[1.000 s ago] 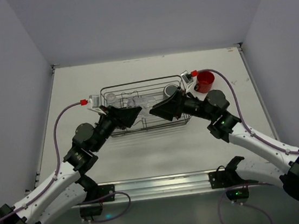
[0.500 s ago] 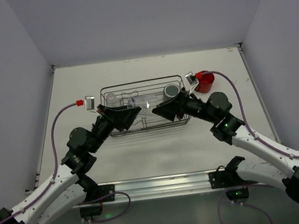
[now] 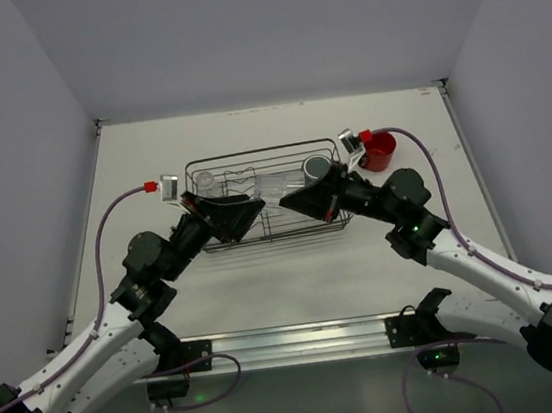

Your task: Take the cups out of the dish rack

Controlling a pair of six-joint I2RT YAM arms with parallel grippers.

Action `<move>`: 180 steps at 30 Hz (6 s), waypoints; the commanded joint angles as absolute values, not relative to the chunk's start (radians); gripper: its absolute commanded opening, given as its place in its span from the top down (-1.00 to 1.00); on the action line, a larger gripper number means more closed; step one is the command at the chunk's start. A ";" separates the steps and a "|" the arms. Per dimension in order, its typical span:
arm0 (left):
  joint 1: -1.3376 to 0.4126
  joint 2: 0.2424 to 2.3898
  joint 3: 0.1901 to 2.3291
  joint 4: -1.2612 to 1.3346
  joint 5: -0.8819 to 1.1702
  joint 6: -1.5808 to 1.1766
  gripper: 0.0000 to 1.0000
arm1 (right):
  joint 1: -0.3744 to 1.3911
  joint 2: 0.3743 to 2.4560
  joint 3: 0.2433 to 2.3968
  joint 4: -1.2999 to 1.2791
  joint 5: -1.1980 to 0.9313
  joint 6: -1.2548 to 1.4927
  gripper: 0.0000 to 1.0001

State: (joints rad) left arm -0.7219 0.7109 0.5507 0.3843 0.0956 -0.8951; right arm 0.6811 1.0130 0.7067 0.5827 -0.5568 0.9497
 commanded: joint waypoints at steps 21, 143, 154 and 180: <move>-0.724 0.603 0.667 -0.282 -0.018 -0.446 -1.00 | 0.150 1.299 1.034 -0.732 0.273 0.325 1.00; -0.891 0.741 0.758 0.037 -0.247 -0.511 -1.00 | 0.407 0.699 0.876 -0.318 -0.133 0.596 1.00; -0.891 0.684 0.795 -0.474 -0.192 -0.353 -1.00 | 0.250 1.009 1.166 -0.877 0.359 0.352 1.00; -0.890 0.592 0.735 -0.465 -0.196 -0.319 -1.00 | 0.150 1.388 1.227 -0.761 0.250 0.298 1.00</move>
State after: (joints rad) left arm -0.8894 0.5835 0.7380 -0.4587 -0.2207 -0.3542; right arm 0.1680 1.3796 1.2339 -0.8307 0.2821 0.3317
